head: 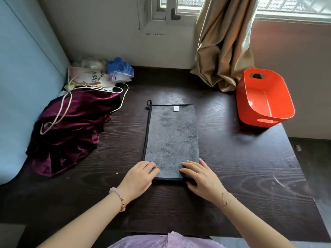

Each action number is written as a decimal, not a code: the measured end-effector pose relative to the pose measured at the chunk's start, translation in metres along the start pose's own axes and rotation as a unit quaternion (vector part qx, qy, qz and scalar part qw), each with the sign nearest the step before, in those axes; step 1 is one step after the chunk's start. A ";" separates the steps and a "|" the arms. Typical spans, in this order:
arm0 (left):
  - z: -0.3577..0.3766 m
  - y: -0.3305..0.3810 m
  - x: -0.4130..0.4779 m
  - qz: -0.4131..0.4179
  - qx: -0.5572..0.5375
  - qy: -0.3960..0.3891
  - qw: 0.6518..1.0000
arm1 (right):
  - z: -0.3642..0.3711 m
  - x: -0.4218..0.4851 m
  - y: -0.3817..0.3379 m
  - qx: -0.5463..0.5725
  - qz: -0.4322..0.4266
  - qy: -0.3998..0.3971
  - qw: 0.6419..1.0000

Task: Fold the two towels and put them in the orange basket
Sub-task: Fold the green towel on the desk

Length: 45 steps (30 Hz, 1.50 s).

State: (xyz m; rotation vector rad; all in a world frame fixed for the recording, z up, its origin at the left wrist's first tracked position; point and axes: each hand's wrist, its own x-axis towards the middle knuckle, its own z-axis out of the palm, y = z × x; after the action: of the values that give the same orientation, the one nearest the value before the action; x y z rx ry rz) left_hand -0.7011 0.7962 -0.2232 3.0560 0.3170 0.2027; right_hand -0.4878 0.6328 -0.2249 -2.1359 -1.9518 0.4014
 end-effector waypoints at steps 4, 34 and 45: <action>0.001 0.001 0.008 -0.016 0.017 -0.004 1.000 | -0.004 0.001 0.000 -0.012 -0.008 -0.015 1.000; -0.063 -0.053 0.061 -0.304 -0.418 0.023 0.856 | -0.082 0.070 0.007 0.402 0.205 0.140 0.881; -0.042 -0.110 0.126 -0.391 -0.499 0.009 0.773 | -0.082 0.150 0.052 0.365 0.280 0.145 0.876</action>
State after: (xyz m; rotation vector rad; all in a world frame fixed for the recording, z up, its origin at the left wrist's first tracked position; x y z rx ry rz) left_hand -0.6072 0.9317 -0.1740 1.6853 1.0326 0.2338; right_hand -0.3985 0.7794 -0.1740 -2.0113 -0.7832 0.7216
